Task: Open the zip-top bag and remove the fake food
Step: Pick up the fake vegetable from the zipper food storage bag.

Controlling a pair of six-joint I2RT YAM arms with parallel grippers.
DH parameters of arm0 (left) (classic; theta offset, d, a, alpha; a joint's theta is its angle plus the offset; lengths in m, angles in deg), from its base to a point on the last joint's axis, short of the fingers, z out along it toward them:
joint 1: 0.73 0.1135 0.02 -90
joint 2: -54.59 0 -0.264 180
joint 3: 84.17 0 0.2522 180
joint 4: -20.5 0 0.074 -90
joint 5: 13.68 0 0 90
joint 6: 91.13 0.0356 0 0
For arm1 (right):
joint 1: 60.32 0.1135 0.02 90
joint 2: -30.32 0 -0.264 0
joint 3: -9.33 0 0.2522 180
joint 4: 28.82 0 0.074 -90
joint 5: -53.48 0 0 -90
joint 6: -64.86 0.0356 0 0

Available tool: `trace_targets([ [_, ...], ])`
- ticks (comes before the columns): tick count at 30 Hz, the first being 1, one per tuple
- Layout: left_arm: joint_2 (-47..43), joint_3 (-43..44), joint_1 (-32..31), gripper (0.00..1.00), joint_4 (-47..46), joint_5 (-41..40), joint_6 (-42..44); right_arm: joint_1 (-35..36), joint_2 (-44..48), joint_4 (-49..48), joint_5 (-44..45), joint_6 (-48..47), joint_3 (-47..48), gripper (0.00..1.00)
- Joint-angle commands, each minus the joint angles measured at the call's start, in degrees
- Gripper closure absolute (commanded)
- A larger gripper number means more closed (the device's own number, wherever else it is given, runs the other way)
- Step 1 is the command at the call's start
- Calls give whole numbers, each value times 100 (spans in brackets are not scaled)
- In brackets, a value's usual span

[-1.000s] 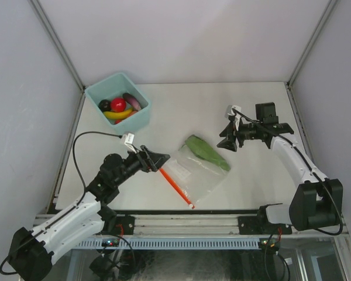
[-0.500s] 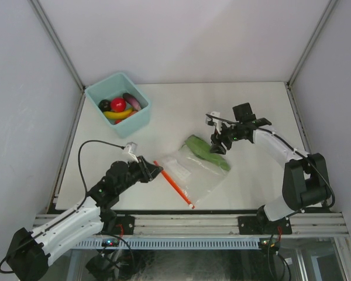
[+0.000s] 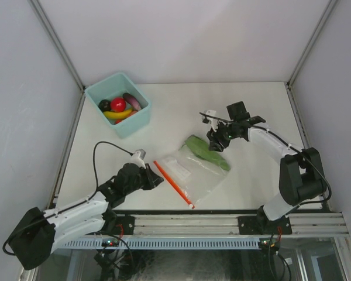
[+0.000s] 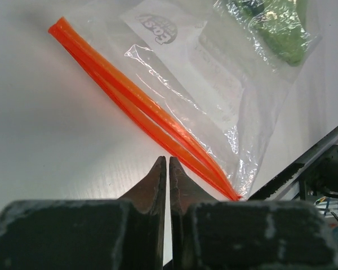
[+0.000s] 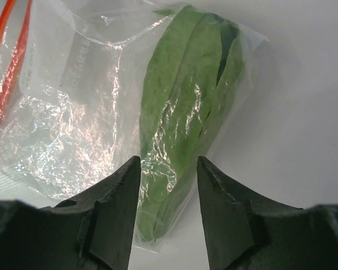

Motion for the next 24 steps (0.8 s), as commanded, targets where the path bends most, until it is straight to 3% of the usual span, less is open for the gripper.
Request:
trace_targets([
  [1, 588, -41, -58, 93, -980, 99, -118, 5, -121, -199, 162, 254, 202, 56],
  [12, 2249, 302, -124, 94, -2305, 366, -208, -68, -190, -157, 153, 364, 255, 64],
  [17, 2578, 403, -137, 94, -2681, 440, -289, -35, -376, -71, 307, 308, 302, 66],
  [24, 3003, 506, -137, 85, -3139, 390, -431, 27, -747, 246, 479, 249, 527, 70],
])
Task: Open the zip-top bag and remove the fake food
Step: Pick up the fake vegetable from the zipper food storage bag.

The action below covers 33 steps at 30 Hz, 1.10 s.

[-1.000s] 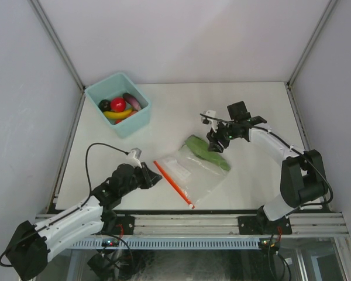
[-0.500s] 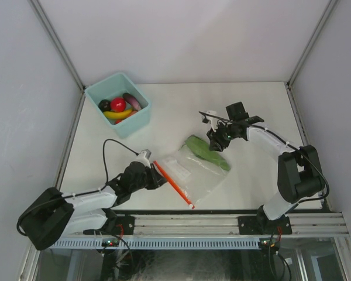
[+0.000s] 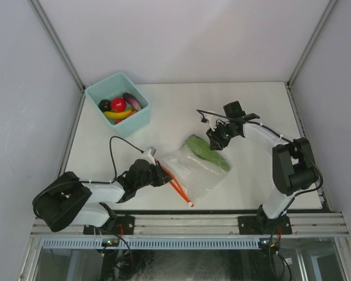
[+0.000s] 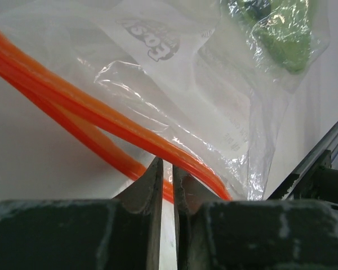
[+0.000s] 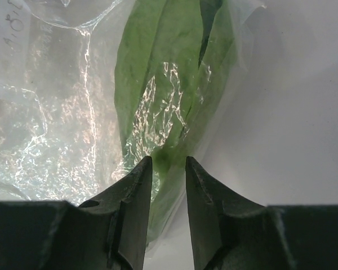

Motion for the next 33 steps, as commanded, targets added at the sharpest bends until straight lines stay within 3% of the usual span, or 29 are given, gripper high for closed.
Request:
trace_targets([
  [1, 302, 378, -41, 85, -695, -9, -165, 73, -156, 202, 142, -23, 316, 70],
  [3, 413, 448, -41, 85, -765, -188, -178, 100, -226, 296, 192, -25, 369, 71],
  [8, 603, 736, -41, 85, -858, -475, -25, 142, -435, 665, 177, -51, 624, 83],
  [12, 816, 1024, -32, 76, -852, -532, 59, 169, -601, 974, -22, -68, 808, 95],
  [16, 1132, 1125, -24, 71, -810, -553, 3, 134, -657, 1193, -272, 18, 965, 97],
  [24, 1300, 957, -24, 80, -379, -816, -19, -145, -278, 1161, -704, 134, 964, 82],
  [33, 1481, 1080, -27, 70, -1145, -581, -184, -99, 620, 648, -1564, -50, 524, 65],
])
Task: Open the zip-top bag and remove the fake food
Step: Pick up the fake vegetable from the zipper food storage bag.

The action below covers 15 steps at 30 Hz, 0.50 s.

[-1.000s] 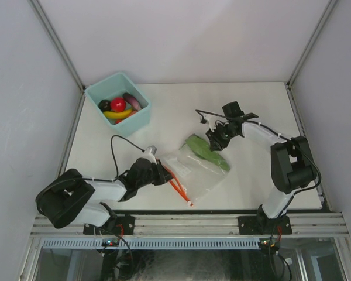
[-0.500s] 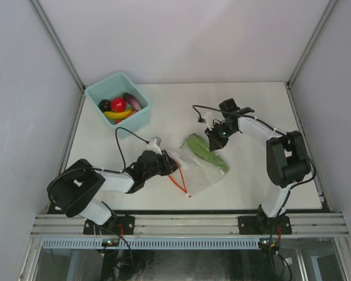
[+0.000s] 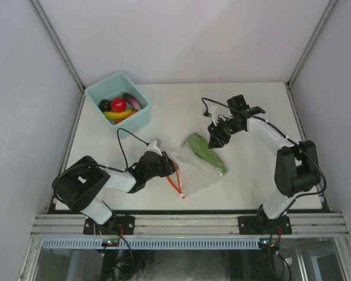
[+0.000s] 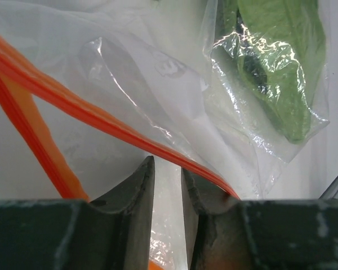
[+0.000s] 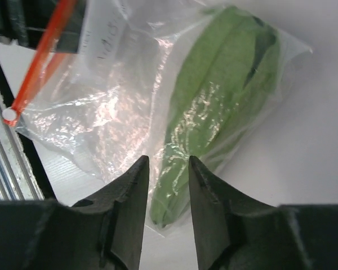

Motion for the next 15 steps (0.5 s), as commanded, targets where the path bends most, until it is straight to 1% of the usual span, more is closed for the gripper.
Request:
trace_targets([
  [1, 60, 94, -25, 69, -777, 72, -150, 40, 910, -574, -966, -117, -382, 62],
  [5, 283, 73, -24, 63, -1506, 270, -401, 275, 1075, -901, -1716, -252, -757, 49],
  [8, 594, 168, -24, 63, -1864, 424, -614, 586, 947, -1123, -1819, -265, -908, 46],
  [10, 770, 185, -19, 63, -2116, 489, -783, 754, 797, -1236, -1675, -164, -934, 45],
  [11, 855, 192, -15, 66, -2211, 494, -819, 843, 720, -1286, -1556, -112, -936, 45],
  [13, 903, 208, -15, 74, -2347, 527, -850, 1005, 574, -1370, -1266, -58, -940, 44],
  [15, 906, 241, -15, 79, -2447, 602, -849, 1152, 457, -1464, -979, -7, -944, 45],
])
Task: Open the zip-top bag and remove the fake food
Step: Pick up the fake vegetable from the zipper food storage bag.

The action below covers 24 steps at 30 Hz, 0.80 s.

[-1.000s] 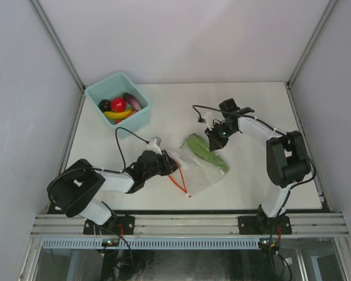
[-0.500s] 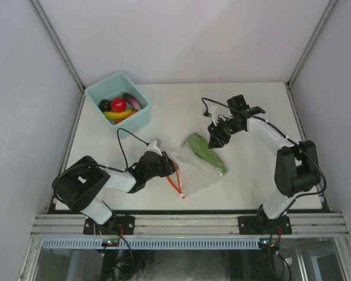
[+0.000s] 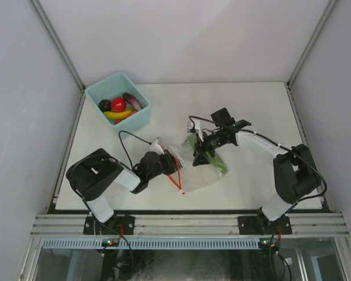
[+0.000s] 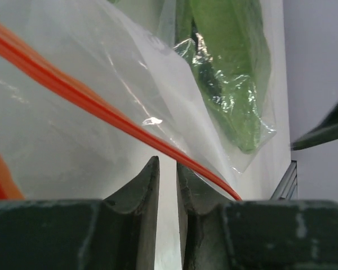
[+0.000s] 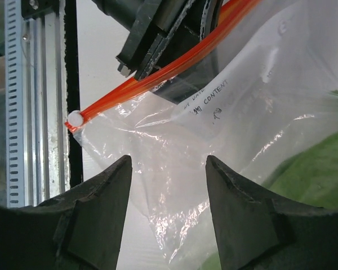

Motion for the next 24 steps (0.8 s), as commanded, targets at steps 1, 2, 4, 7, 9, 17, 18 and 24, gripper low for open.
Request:
trace_targets([
  [1, 16, 263, -15, 80, -813, 251, -160, 287, -163, -487, 395, 122, 8, 45],
  [2, 16, 275, -15, 80, -885, 307, -148, 344, -200, -522, 461, 140, 7, 45],
  [4, 7, 306, -15, 80, -1059, 449, -115, 449, -271, -582, 583, 161, 11, 45],
  [7, 14, 348, -15, 76, -1246, 672, -67, 481, -348, -661, 711, 209, 6, 45],
  [9, 50, 399, -15, 73, -1257, 826, -45, 460, -364, -699, 680, 272, 9, 45],
  [17, 154, 503, -15, 66, -1249, 989, -100, 459, -518, -464, 469, 75, 70, 43],
  [18, 137, 511, -8, 66, -1246, 992, -90, 455, -584, -358, 521, -16, 128, 43],
  [24, 90, 491, 95, 88, -1083, 935, -84, 283, -981, 258, 878, -8, 559, 43],
])
